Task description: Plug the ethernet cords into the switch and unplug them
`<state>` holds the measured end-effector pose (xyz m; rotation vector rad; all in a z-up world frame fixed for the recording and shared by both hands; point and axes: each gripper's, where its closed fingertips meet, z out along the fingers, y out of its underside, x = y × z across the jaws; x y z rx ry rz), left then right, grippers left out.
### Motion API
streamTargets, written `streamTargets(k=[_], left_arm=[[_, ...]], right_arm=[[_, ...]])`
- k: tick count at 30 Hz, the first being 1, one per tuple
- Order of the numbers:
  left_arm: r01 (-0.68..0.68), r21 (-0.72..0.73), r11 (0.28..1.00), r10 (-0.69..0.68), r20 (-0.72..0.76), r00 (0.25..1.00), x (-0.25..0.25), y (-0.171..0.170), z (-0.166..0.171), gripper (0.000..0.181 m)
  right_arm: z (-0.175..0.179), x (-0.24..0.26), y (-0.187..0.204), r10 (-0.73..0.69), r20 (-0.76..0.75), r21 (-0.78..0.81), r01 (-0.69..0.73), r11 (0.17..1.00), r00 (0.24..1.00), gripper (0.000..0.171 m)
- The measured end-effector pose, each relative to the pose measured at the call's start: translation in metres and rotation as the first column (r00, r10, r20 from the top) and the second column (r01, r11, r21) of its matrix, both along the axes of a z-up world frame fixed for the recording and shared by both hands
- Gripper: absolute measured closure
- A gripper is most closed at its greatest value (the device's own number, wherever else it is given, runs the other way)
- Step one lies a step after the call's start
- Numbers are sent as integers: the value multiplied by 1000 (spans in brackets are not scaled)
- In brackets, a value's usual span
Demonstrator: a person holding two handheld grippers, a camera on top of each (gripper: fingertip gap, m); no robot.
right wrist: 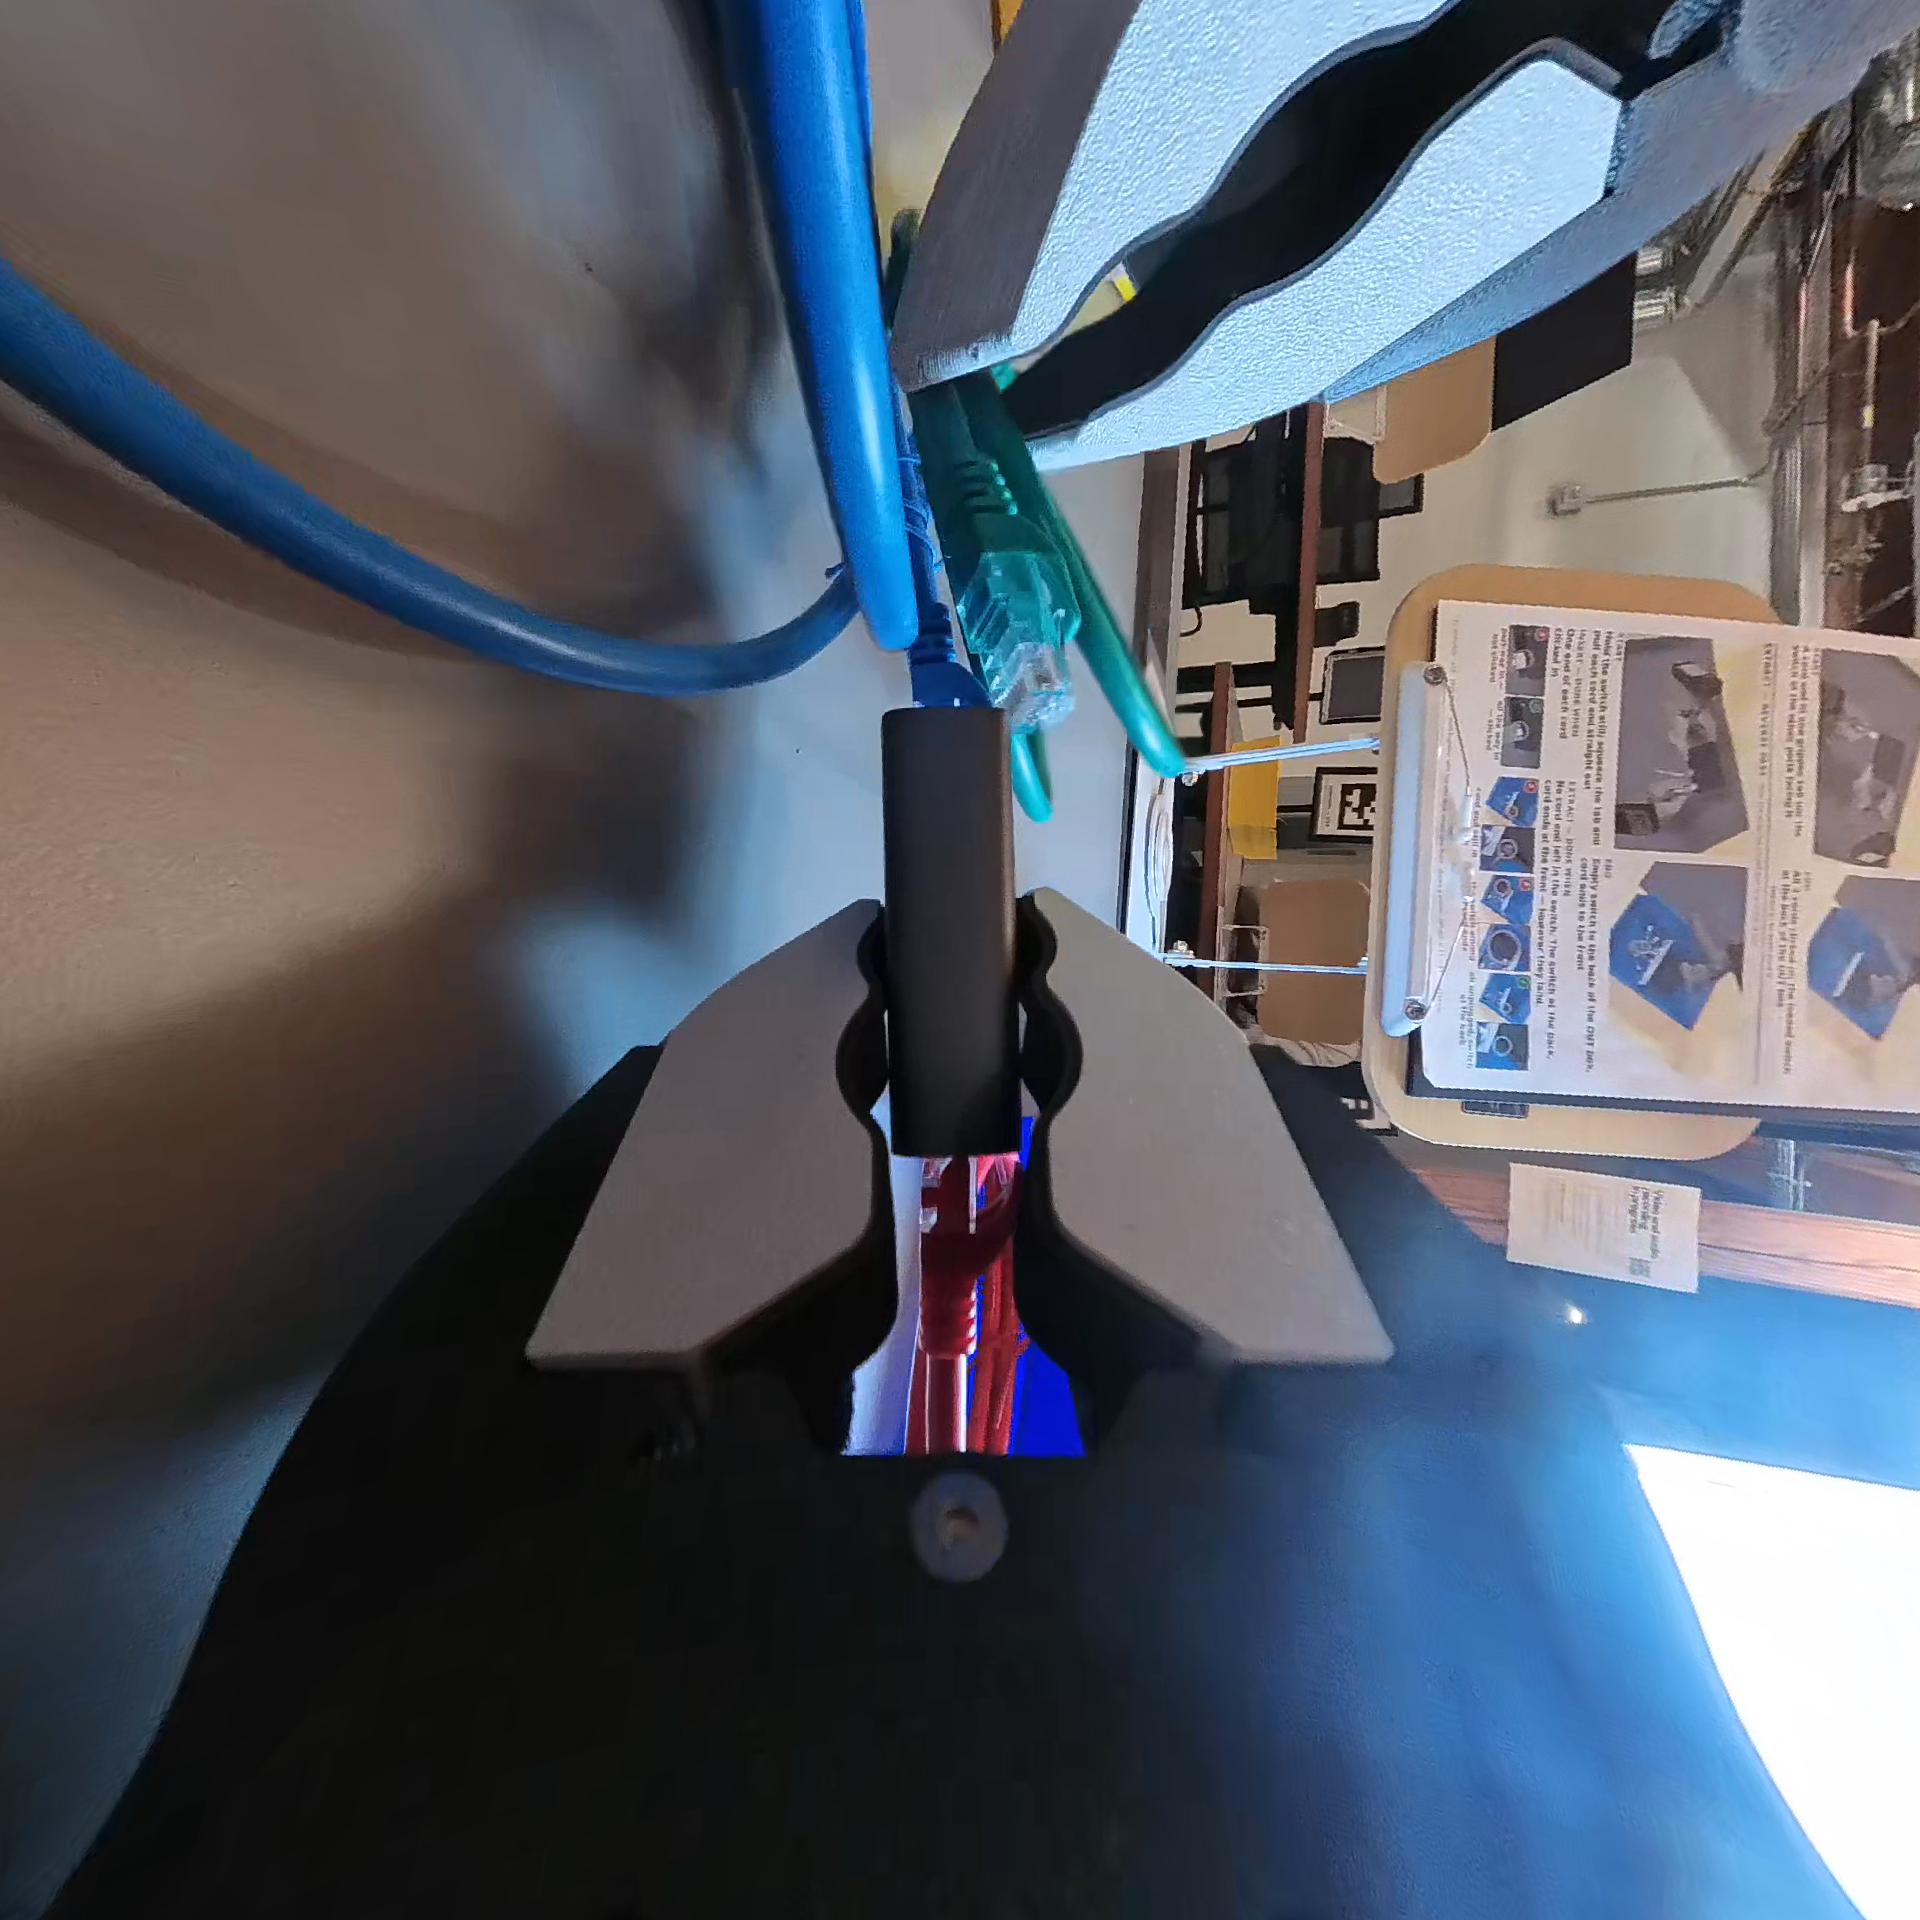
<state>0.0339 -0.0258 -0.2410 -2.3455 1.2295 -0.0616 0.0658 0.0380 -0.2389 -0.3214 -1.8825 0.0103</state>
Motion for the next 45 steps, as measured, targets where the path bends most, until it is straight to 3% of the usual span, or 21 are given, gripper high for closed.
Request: streamTargets(k=[1, 3, 9, 17, 24, 31, 39, 45], left_arm=[[12, 12, 1000, -12, 9, 1000, 1, 1, 1, 164], [49, 40, 998, -51, 48, 998, 8, 3, 4, 155], [46, 101, 994, -56, 95, 994, 9, 15, -6, 165], [1, 65, 998, 12, -197, 980, -9, 11, -9, 168], [19, 43, 999, -4, -311, 950, -6, 12, -10, 168], [21, 58, 998, -15, -105, 994, 6, 11, -4, 168], [12, 149, 989, -13, 8, 1000, 10, 21, 7, 169], [31, 202, 979, -31, -2, 1000, 11, 25, 7, 169]], right_arm=[[1, 0, 0, 0, -2, -6, 0, 1000, 1000, 149], [2, 0, -1, 3, -8, -19, -3, 1000, 1000, 149], [-6, 4, 2, -6, 26, -30, 6, 1000, 1000, 149], [-5, 2, 1, -19, 63, -179, 30, 983, 998, 149], [-9, -1, -4, -26, 110, -244, 52, 968, 994, 149], [-12, 0, 0, -56, 126, -232, 85, 969, 990, 149], [-8, 5, 8, -72, 106, -248, 96, 964, 992, 149], [-10, 6, 10, -72, 113, -245, 98, 965, 991, 149]])
